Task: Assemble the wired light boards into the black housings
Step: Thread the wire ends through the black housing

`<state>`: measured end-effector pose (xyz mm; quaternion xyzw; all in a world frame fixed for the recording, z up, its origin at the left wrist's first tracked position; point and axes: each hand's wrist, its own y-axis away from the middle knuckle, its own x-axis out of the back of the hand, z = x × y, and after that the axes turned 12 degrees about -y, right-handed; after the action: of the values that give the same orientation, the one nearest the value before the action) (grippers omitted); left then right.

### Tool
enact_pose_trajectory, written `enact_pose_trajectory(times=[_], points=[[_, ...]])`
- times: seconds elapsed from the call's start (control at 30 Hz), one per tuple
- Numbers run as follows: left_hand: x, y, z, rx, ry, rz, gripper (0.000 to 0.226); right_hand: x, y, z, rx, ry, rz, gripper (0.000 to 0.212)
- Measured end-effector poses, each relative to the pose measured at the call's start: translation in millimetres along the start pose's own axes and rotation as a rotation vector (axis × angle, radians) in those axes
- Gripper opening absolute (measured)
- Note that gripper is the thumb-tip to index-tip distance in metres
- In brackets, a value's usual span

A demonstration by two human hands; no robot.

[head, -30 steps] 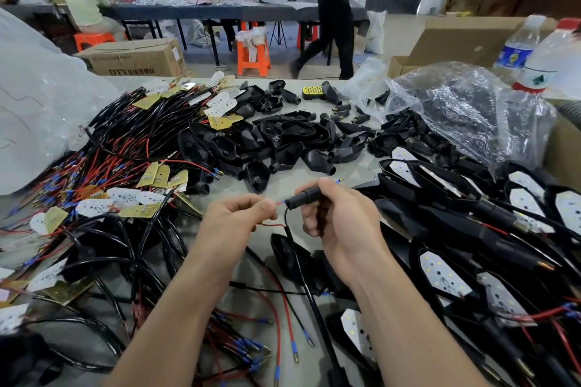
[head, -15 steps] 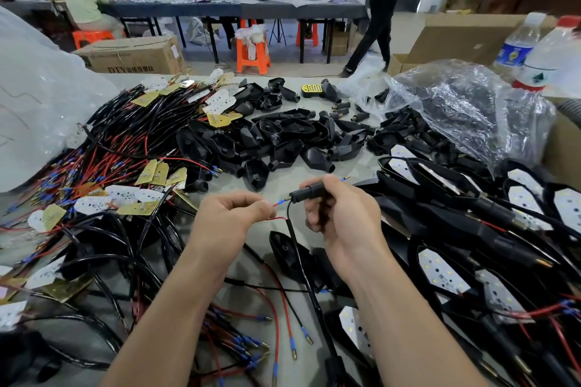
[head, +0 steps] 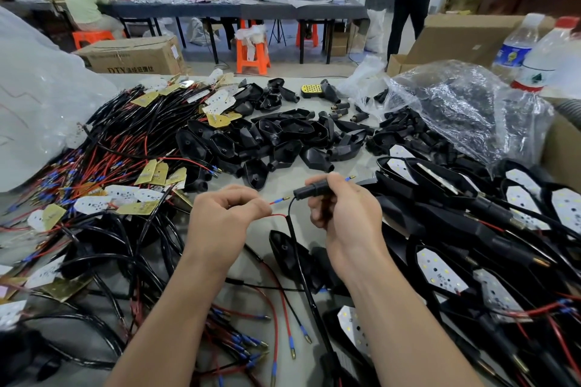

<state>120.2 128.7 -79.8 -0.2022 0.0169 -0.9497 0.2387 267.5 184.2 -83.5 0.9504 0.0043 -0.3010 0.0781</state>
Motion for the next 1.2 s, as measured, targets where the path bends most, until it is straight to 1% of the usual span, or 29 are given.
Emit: enact_pose_trajectory(times=[0.1, 0.2, 0.3, 0.37, 0.43, 0.53, 0.57, 0.67, 0.77, 0.8, 0.87, 0.93, 0.97, 1.07, 1.13, 1.2], points=[[-1, 1, 0, -0.004, -0.021, -0.007, 0.016, 0, 0, 0, -0.019, 0.016, -0.036, 0.036], [-3, 0, -2, -0.001, -0.058, 0.029, 0.029, 0, 1, 1, -0.035, 0.047, -0.081, 0.036], [-4, 0, -3, 0.017, -0.050, 0.075, 0.029, 1, 2, 0, -0.041, 0.078, -0.105, 0.036], [-5, 2, -2, 0.020, -0.010, 0.068, 0.028, 1, 3, -1, -0.032, 0.078, -0.106, 0.035], [-7, 4, -1, -0.008, -0.023, 0.084, 0.028, 0, 3, -1, -0.023, 0.059, -0.121, 0.035], [-7, 3, 0, -0.054, -0.075, 0.161, 0.029, -2, 2, 1, -0.024, 0.052, -0.147, 0.035], [-7, 3, -1, -0.055, -0.071, 0.160, 0.029, -3, 2, 2, -0.027, 0.058, -0.158, 0.035], [-8, 4, -1, -0.076, -0.106, 0.088, 0.029, -3, 2, 2, -0.026, 0.092, -0.187, 0.033], [-9, 7, -1, -0.114, -0.132, 0.109, 0.024, -3, 2, 2, -0.021, 0.076, -0.179, 0.035], [-7, 7, -1, -0.116, -0.113, 0.127, 0.021, -3, 2, 2, -0.017, 0.063, -0.166, 0.036], [-4, 3, -2, -0.082, -0.004, 0.147, 0.019, -3, 1, 1, -0.011, 0.043, -0.137, 0.037], [0, 0, -2, -0.044, 0.111, 0.132, 0.017, -3, 0, 0, -0.015, 0.022, -0.116, 0.036], [1, -1, -3, -0.044, 0.119, 0.114, 0.017, -3, 1, 0, -0.019, 0.014, -0.114, 0.036], [-2, 0, -4, -0.061, 0.028, 0.050, 0.025, -4, 3, 0, -0.026, 0.020, -0.143, 0.036], [-6, 1, -4, -0.055, -0.003, 0.051, 0.028, -5, 3, 1, -0.032, 0.026, -0.167, 0.036], [-9, 1, -4, -0.040, 0.001, 0.063, 0.026, -5, 3, 0, -0.034, 0.032, -0.172, 0.037]])
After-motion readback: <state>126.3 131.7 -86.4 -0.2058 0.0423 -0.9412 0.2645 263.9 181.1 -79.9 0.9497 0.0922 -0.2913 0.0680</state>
